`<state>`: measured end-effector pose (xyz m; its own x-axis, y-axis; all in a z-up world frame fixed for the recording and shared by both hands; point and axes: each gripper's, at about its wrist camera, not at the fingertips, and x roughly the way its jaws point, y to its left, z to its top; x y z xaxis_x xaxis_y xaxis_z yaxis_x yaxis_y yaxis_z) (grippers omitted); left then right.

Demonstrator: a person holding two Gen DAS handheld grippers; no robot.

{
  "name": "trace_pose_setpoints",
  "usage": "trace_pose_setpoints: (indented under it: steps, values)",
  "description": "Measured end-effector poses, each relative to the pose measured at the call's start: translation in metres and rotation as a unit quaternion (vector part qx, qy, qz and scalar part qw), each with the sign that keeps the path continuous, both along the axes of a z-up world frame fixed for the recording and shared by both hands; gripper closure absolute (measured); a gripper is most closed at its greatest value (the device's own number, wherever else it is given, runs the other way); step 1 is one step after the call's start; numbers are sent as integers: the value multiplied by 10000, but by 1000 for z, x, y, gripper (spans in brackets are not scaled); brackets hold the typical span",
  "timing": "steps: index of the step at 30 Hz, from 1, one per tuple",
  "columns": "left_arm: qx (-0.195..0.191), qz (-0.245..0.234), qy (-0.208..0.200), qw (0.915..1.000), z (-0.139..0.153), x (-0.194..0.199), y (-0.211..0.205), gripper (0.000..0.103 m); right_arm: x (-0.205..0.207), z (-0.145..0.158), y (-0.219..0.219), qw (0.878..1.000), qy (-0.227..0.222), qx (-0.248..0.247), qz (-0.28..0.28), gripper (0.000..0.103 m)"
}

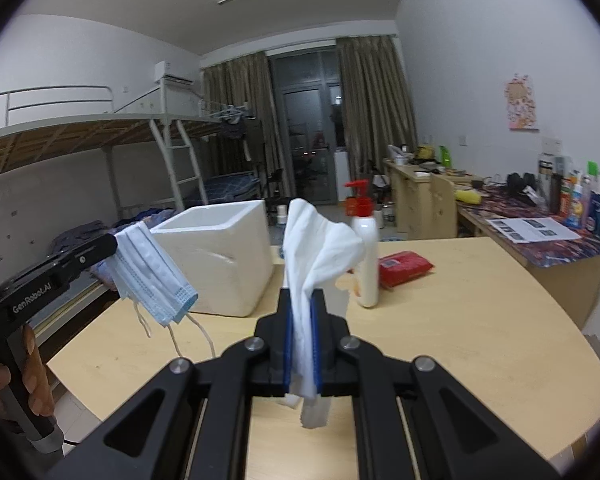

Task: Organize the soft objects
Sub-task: 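Lift the blue mask and white tissue and carry both toward the white foam box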

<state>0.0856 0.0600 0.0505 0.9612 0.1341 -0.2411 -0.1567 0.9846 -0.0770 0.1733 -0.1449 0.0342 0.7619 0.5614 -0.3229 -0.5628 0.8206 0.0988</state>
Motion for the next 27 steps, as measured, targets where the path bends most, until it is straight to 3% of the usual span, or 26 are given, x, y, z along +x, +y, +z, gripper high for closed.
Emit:
trace_pose_setpoints:
  steps: [15,27]
  values:
    - [-8,732,93,9973,-7,-26,49,90,-8,2,59,9963,-23,-64,858,92]
    - [-51,918,137,9957,-5,-27,68,90,-5,2,86,9927,7,-149,1194,92]
